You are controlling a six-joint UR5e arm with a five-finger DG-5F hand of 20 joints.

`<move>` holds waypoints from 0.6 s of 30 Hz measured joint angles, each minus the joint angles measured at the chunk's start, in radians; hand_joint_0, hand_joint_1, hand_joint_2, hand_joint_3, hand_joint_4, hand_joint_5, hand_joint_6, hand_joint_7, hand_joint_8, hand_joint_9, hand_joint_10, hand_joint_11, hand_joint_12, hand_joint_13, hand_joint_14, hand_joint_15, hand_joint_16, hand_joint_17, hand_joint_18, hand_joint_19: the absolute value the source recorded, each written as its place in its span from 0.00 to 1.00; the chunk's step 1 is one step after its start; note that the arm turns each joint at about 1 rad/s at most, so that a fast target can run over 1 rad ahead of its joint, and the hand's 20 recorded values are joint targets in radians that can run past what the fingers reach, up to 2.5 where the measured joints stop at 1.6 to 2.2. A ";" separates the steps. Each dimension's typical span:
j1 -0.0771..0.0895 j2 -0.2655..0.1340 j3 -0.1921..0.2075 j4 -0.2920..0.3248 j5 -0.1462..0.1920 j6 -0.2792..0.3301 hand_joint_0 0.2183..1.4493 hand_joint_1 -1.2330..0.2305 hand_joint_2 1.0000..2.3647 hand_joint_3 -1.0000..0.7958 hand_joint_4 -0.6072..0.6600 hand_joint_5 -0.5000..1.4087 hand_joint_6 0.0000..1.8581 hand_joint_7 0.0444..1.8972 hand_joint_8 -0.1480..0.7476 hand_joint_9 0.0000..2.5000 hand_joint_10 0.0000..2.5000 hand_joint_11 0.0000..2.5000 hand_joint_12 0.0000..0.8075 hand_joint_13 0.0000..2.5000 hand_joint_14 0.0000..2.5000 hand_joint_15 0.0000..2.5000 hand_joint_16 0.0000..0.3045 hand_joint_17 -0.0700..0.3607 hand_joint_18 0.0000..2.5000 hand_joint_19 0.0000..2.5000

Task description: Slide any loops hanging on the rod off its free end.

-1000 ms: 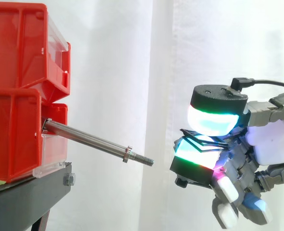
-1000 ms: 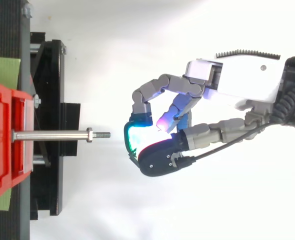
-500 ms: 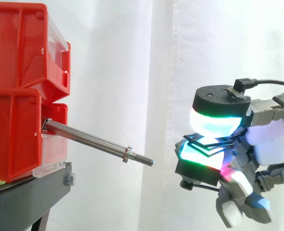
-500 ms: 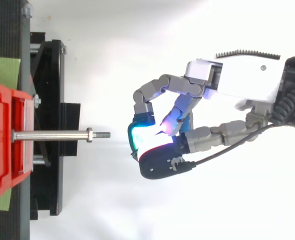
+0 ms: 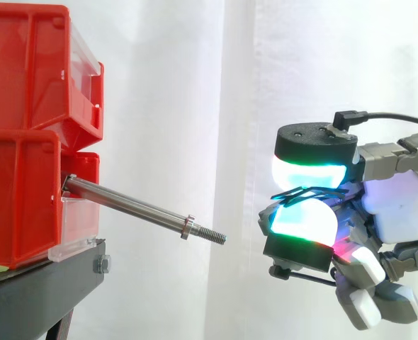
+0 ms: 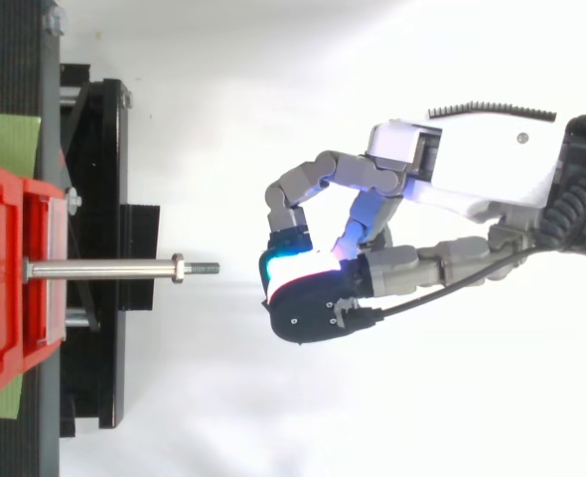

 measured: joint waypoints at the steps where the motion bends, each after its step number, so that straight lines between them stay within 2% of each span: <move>1: 0.000 0.000 0.000 0.000 0.000 0.000 0.29 0.40 0.00 0.56 0.59 0.22 0.44 0.67 0.62 0.49 0.01 0.20 0.56 0.46 0.00 0.13 0.25 0.56 0.51 0.29; 4: 0.000 0.000 0.000 0.001 -0.001 0.000 0.29 0.33 0.00 0.58 0.61 0.19 0.47 0.66 0.61 0.47 0.01 0.23 0.55 0.44 0.00 0.13 0.24 0.55 0.49 0.30; 6: 0.000 0.000 0.000 0.001 -0.001 0.000 0.30 0.32 0.01 0.57 0.61 0.19 0.47 0.64 0.60 0.46 0.01 0.24 0.55 0.42 0.00 0.13 0.24 0.54 0.48 0.30; 9: 0.000 0.000 0.000 0.001 -0.001 0.000 0.32 0.29 0.01 0.53 0.60 0.18 0.47 0.63 0.56 0.42 0.01 0.24 0.52 0.40 0.00 0.14 0.22 0.51 0.44 0.30; 11: 0.000 0.000 0.000 0.001 -0.001 0.000 0.34 0.27 0.01 0.46 0.58 0.16 0.47 0.63 0.52 0.39 0.01 0.25 0.47 0.37 0.01 0.14 0.19 0.47 0.40 0.31; 14: -0.001 0.000 0.000 0.001 -0.001 0.000 0.37 0.26 0.01 0.40 0.57 0.16 0.48 0.61 0.51 0.38 0.01 0.25 0.47 0.36 0.00 0.14 0.19 0.46 0.40 0.30; 18: 0.000 0.000 0.000 0.003 -0.001 0.001 0.38 0.26 0.01 0.38 0.57 0.16 0.48 0.60 0.51 0.38 0.01 0.25 0.46 0.36 0.01 0.13 0.19 0.46 0.39 0.30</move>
